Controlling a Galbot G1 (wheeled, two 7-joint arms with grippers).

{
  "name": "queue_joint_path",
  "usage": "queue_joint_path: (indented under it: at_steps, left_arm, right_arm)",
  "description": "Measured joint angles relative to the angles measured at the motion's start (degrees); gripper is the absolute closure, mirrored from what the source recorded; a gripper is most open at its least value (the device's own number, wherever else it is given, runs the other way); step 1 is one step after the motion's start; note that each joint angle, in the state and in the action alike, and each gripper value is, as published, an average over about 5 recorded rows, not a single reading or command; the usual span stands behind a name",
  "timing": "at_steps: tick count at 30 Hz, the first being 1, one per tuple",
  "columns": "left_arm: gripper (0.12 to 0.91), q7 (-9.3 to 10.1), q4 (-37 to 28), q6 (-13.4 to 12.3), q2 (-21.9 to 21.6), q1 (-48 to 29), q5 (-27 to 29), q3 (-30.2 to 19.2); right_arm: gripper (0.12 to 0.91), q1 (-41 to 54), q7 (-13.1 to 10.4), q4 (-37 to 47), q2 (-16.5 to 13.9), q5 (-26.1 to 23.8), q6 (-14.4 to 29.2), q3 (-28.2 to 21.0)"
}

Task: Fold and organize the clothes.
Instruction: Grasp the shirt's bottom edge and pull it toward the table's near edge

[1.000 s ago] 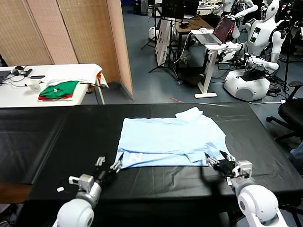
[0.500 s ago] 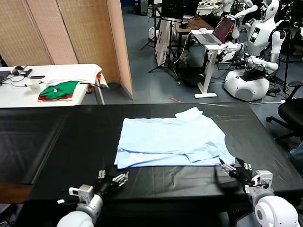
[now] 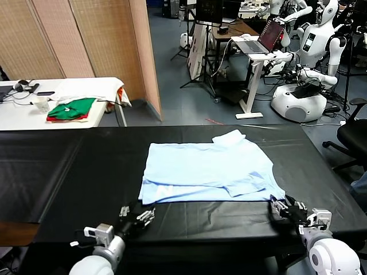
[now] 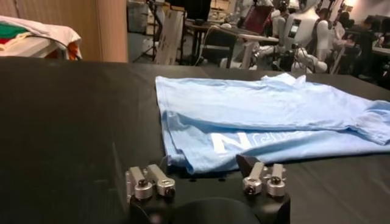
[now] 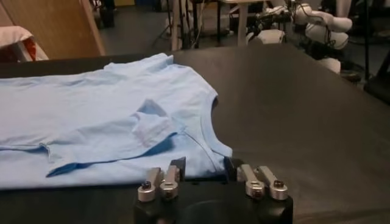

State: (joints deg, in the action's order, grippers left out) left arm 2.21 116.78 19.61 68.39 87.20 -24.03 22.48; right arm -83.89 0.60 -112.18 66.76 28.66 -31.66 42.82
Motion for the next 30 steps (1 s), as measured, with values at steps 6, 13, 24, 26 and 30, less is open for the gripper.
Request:
queue_joint_path:
  at_steps: [6,13,24,26,30]
  left_arm:
    - [0.869,0.02,-0.19,0.04,-0.10,0.14,0.39,-0.14]
    - [0.886,1.35,1.87,-0.15,-1.90,2.22,6.44,1.08]
    - [0.886,2.92,6.07,-0.28,-4.00,9.04,12.37,5.56]
    - [0.886,3.01,6.93,-0.17,-3.72,10.82,13.22,6.37]
    - [0.886,3.10,8.64,-0.09,-2.72,14.73,14.81,7.94]
  right_arm:
    - [0.882,-0.30,0.04,-0.73,-0.02,0.22,0.00,-0.54]
    - [0.885,-2.59,-1.38,-4.27,-0.89,1.45,-2.28,-1.93]
    - [0.885,-5.69,-3.16,-8.89,-3.68,1.28,-7.50,-3.96]
    - [0.885,-6.24,-3.10,-9.35,-4.27,1.26,-7.70,-4.10]
    - [0.885,-7.26,-2.96,-10.03,-5.32,1.26,-7.76,-4.31]
